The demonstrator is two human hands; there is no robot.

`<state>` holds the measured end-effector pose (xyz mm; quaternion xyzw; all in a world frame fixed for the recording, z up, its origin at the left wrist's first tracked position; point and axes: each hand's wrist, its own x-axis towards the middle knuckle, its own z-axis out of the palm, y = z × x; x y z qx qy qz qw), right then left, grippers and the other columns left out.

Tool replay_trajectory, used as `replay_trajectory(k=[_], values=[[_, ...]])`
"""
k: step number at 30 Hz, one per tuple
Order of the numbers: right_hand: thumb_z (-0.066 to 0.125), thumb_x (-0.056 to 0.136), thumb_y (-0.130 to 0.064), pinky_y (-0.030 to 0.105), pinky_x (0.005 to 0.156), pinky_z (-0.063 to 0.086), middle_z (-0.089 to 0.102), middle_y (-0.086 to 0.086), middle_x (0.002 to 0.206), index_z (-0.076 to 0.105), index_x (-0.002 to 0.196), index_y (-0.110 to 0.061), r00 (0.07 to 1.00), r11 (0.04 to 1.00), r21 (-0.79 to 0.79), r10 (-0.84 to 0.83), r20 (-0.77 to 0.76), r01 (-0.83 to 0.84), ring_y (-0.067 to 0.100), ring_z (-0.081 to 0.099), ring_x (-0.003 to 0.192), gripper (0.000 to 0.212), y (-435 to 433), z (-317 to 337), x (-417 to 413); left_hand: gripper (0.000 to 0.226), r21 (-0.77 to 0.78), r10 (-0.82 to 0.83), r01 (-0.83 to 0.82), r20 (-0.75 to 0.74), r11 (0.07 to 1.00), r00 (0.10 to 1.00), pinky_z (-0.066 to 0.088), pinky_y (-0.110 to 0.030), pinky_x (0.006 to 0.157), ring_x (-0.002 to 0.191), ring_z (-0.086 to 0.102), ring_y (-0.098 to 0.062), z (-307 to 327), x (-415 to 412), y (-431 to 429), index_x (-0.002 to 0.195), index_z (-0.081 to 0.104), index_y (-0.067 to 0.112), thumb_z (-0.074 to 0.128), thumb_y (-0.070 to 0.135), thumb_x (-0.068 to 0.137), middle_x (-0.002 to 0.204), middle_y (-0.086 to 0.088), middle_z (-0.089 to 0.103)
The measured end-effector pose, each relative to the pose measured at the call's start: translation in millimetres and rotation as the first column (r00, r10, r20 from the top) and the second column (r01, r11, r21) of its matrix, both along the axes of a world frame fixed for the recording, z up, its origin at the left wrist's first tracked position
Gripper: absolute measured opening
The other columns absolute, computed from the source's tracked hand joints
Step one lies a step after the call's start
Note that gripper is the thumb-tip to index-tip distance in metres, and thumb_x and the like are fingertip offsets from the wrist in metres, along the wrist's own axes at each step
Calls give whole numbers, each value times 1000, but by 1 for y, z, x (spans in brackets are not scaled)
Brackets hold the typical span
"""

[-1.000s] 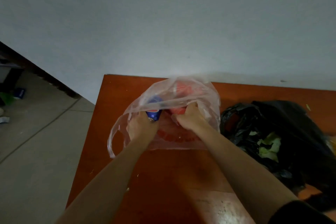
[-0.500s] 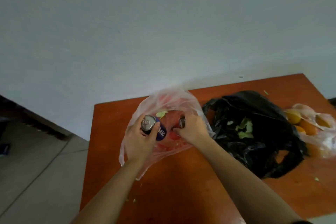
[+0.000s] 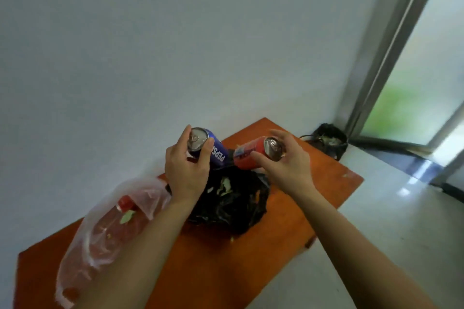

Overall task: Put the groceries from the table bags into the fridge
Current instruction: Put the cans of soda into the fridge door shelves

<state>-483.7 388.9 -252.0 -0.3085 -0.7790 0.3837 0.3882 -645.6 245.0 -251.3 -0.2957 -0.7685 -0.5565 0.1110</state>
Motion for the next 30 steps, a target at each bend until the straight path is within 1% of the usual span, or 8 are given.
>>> replay_trajectory(k=[2, 7, 10, 14, 20, 23, 27, 30], values=[[86, 72, -47, 14, 84, 53, 61, -25, 104, 54, 130, -36, 996, 996, 28, -80, -37, 81, -7, 62, 95, 67, 25, 16, 70, 75, 41, -138, 138, 11, 990, 990, 52, -32, 91, 109, 57, -13, 16, 59, 42, 138, 51, 27, 55, 72, 78, 118, 5, 59], [88, 69, -45, 8, 77, 52, 63, -18, 110, 48, 131, -36, 953, 946, 114, -297, -59, 302, -3, 62, 94, 74, 77, 47, 271, 45, 117, -517, 508, 54, 853, 855, 60, -43, 82, 104, 64, -14, 51, 244, 139, 108, 44, 43, 70, 61, 77, 112, 10, 61], [89, 67, -45, 5, 73, 49, 60, -25, 103, 49, 124, -37, 886, 878, 120, -457, -83, 464, -18, 57, 94, 70, 97, 61, 387, 47, 82, -666, 662, 28, 745, 746, 59, -46, 79, 100, 64, -19, 67, 348, 187, 106, 43, 41, 72, 61, 74, 112, 4, 62], [88, 67, -47, 19, 77, 57, 59, -29, 102, 52, 116, -39, 779, 772, 112, -613, -130, 626, -8, 59, 97, 61, 115, 63, 505, 49, 71, -795, 793, 3, 605, 606, 59, -43, 76, 94, 65, -16, 76, 455, 238, 106, 45, 39, 75, 58, 72, 109, 3, 63], [87, 70, -45, 33, 78, 61, 61, -29, 101, 56, 110, -42, 580, 567, 126, -799, -158, 814, -1, 63, 94, 51, 161, 59, 642, 50, 51, -904, 904, -40, 424, 426, 57, -46, 77, 93, 64, -23, 74, 592, 326, 110, 46, 32, 78, 45, 74, 108, 1, 61], [87, 72, -44, 37, 78, 61, 61, -26, 100, 57, 113, -38, 510, 486, 172, -848, -145, 857, 1, 63, 92, 51, 201, 66, 698, 51, 55, -926, 936, -138, 347, 351, 57, -39, 76, 95, 61, -20, 80, 653, 376, 113, 49, 26, 76, 43, 74, 107, 4, 58], [84, 72, -50, 25, 77, 58, 62, -28, 97, 58, 112, -38, 411, 369, 218, -891, -195, 904, -9, 62, 91, 49, 256, 101, 765, 48, 112, -944, 965, -209, 237, 256, 56, -33, 77, 97, 60, -15, 108, 729, 444, 112, 45, 33, 75, 44, 76, 106, 6, 58], [84, 73, -50, 10, 73, 51, 61, -30, 94, 58, 111, -38, 356, 292, 248, -893, -275, 924, -15, 60, 90, 48, 285, 136, 808, 46, 142, -941, 976, -274, 166, 200, 56, -37, 77, 96, 61, -17, 137, 779, 485, 112, 42, 37, 74, 44, 79, 107, 6, 58]])
